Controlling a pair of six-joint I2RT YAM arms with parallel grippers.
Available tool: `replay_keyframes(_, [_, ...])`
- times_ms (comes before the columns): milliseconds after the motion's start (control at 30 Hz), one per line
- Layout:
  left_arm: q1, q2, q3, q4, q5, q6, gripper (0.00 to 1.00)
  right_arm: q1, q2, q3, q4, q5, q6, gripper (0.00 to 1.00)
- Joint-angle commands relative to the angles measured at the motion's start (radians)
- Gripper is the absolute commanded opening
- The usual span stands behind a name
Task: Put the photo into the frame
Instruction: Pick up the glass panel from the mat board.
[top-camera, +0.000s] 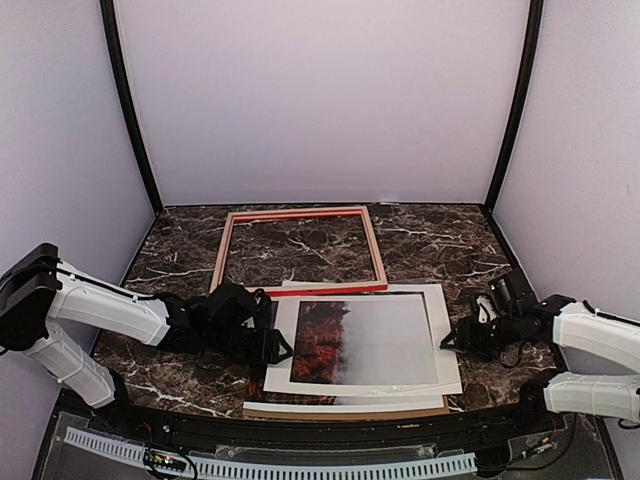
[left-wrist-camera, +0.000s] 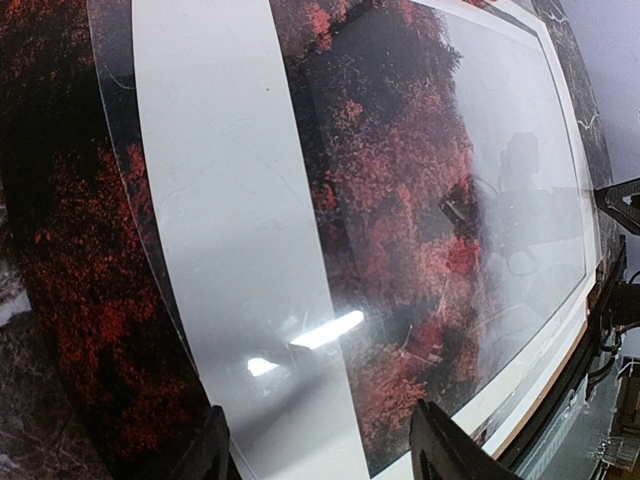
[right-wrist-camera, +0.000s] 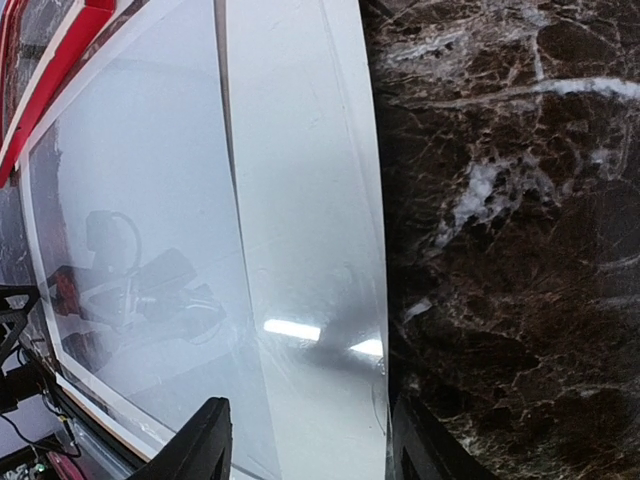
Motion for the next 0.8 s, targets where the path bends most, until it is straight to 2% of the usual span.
replay_keyframes(0, [-0.013,0.034,-0.024,-0.132,0.028,-0.003,0.65,0.027,0.008,0.031,-0.014,0.046,0.018,0.55])
replay_keyframes(333, [-0.014,0.035,-0.034,-0.121,0.027,-0.009,0.65,0.04,-0.009,0.038,-0.032,0.014,0.008,0.36])
replay_keyframes(767, [-0.016,0.043,-0.033,-0.113,0.029,-0.011,0.64,0.04,-0.06,0.075,-0.067,-0.059,-0.006,0.28])
